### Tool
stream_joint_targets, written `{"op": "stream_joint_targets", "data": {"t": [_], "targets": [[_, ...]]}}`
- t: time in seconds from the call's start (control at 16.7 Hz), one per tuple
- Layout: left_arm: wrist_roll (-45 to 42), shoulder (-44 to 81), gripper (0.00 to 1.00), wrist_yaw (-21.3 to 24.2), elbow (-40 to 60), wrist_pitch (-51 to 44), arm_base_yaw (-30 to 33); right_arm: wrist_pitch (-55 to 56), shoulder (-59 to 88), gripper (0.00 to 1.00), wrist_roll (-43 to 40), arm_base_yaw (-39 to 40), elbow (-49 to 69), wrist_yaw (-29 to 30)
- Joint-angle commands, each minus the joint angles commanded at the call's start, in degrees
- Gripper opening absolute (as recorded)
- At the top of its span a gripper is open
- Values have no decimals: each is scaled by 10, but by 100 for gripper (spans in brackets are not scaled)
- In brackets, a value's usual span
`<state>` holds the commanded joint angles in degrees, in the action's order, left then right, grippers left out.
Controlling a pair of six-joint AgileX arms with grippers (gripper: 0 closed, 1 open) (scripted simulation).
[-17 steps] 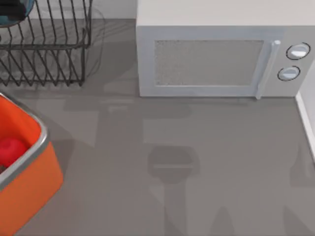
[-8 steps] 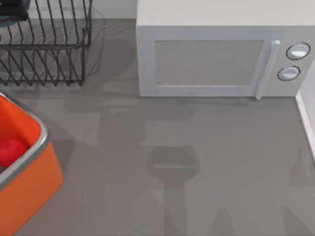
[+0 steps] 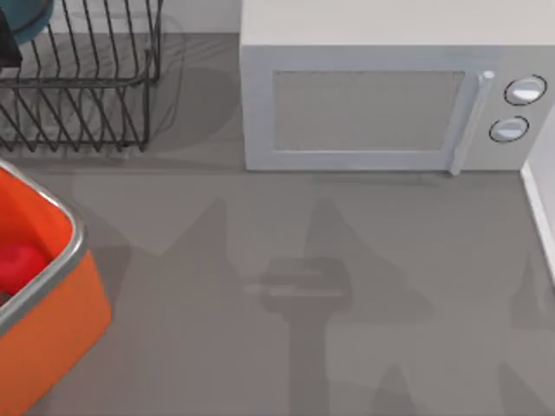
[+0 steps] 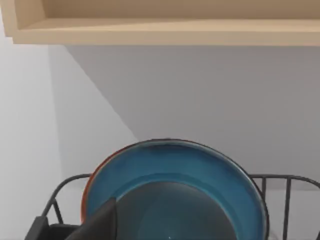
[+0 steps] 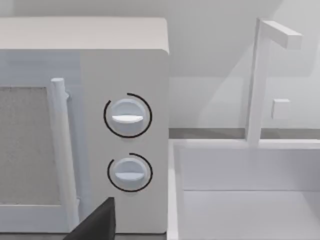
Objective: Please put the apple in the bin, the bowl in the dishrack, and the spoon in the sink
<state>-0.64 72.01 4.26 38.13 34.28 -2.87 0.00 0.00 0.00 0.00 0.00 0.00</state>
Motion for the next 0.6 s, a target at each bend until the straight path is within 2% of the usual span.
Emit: {"op": "stream_joint_targets", "data": {"t": [0.6], "targets": [[-10,-552,100,-30,-284,-256,21,0,0,100,0,0,0,0]]}}
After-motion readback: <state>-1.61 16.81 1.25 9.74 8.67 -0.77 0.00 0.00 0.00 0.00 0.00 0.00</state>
